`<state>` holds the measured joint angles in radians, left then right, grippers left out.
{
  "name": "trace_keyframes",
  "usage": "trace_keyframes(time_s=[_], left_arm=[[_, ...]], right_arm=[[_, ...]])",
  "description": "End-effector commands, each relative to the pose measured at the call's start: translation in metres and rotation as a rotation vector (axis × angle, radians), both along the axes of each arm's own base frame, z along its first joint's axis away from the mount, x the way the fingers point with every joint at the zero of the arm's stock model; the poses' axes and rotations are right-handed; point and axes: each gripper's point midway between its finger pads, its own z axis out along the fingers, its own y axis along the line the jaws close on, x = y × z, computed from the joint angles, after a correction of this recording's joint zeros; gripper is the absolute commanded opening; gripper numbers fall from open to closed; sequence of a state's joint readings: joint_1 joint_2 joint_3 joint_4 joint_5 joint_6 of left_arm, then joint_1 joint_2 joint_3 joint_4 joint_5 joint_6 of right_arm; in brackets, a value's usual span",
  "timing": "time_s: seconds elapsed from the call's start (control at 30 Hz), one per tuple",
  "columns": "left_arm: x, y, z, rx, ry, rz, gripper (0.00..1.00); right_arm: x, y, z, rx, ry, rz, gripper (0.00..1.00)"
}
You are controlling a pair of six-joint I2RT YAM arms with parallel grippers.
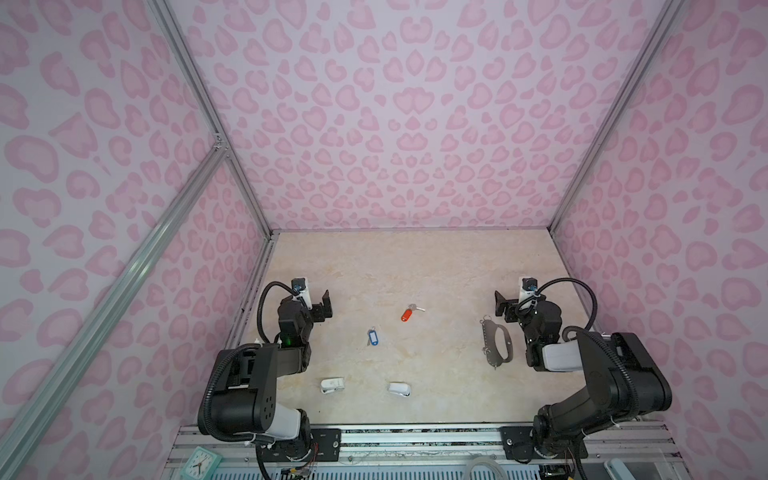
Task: Put the keys on the keyring
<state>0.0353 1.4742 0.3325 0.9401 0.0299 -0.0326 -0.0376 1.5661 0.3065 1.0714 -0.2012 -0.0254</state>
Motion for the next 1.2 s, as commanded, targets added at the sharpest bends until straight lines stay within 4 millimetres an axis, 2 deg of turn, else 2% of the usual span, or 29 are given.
trace_keyframes(time_s=[0.0, 0.97, 1.07, 1.17], left_arm=[[0.002, 0.0, 0.009, -0.003, -0.036, -0.003, 0.97], [0.003, 0.0, 0.008, -0.005, -0.031, -0.003, 0.97], [0.002, 0.0, 0.008, -0.005, -0.034, -0.003, 0.99], [0.005, 0.002, 0.013, -0.009, -0.028, 0.005, 0.98]], right_arm=[[0.001, -0.001, 0.004, 0.0, -0.017, -0.005, 1.0], [0.001, -0.006, 0.004, 0.038, -0.022, 0.006, 1.0], [0.0, -0.008, 0.005, 0.038, -0.029, -0.006, 0.89], [-0.005, -0.027, 0.014, 0.064, -0.049, -0.122, 0.82]])
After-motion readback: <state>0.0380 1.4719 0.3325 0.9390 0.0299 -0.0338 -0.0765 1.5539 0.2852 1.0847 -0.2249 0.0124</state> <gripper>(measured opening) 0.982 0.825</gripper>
